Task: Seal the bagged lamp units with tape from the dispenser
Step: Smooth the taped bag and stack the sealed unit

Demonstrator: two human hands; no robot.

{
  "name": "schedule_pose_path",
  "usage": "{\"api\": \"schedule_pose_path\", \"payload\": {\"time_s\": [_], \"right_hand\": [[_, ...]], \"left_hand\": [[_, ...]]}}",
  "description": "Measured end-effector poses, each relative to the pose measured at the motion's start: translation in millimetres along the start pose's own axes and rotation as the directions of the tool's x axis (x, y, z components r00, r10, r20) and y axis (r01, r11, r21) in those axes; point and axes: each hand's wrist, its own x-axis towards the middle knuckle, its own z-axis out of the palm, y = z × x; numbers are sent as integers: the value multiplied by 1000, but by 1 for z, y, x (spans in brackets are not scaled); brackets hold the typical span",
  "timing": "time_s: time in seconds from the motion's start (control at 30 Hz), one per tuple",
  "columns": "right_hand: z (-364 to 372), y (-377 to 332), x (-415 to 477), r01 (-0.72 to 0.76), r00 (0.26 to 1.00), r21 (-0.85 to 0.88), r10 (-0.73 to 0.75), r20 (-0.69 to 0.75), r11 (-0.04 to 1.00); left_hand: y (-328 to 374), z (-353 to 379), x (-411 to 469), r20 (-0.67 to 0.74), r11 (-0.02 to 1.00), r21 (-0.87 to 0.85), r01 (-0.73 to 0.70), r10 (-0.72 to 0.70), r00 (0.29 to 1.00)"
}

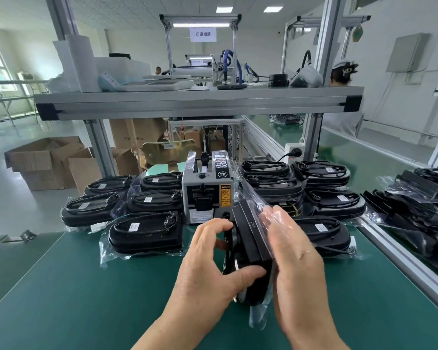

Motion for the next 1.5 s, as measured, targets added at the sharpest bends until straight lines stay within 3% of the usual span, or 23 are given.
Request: {"api": "schedule_pose_path", "payload": {"time_s": [0.17, 0.23, 0.33, 0.43, 0.5, 0.6, 0.77, 0.83, 0.93, 1.07, 1.13, 1.2, 1.27, 1.37, 1.5], "right_hand": [[-1, 5, 2, -64, 997, -61, 61, -35, 996], [-2, 6, 4, -65, 997, -41, 64, -34, 997], [0, 8, 6, -44, 999, -47, 43, -27, 998], [3, 10, 8, -17, 999, -77, 13, -52, 997], [4, 10, 8, 6, 997, -135, -16, -74, 991], [4, 11, 12, 18, 995, -186, -36, -93, 982], [0, 13, 17, 43, 996, -218, -60, -72, 975], [0, 12, 16, 58, 997, -212, -68, -38, 976], [0, 12, 16, 69, 998, -204, -68, 12, 977], [-3, 12, 16, 58, 998, -166, -55, 26, 984], [-6, 13, 16, 72, 997, -148, -69, 26, 986], [-6, 14, 16, 102, 995, -148, -98, 33, 984], [-3, 16, 16, 111, 993, -134, -105, 47, 985], [4, 13, 13, 97, 993, -59, -92, 72, 994], [15, 8, 10, 99, 994, -82, -95, 51, 992]], "left_hand": [[-1, -16, 8, 134, 995, -94, 18, -5, 991], [-7, -20, 24, 36, 942, -297, 154, -150, 988], [-29, -14, 69, -79, 749, -519, 413, -522, 849], [-50, -6, 118, 7, 511, -662, 548, -728, 686], [-64, 0, 142, 52, 399, -703, 588, -797, 602], [-80, 9, 164, 59, 326, -715, 618, -853, 518], [-91, 14, 185, 56, 250, -778, 576, -886, 461], [-94, 17, 190, 88, 236, -800, 552, -863, 497], [-100, 23, 191, 35, 312, -805, 505, -824, 566], [-81, 23, 175, -81, 353, -840, 412, -832, 549], [-63, 13, 158, -63, 425, -802, 419, -759, 648], [-41, -5, 131, 16, 528, -759, 381, -569, 822], [-21, -27, 104, 123, 593, -736, 326, -357, 926], [7, -47, 74, 241, 729, -620, 288, -172, 955], [23, -48, 61, 248, 903, -355, 244, -161, 955]]}}
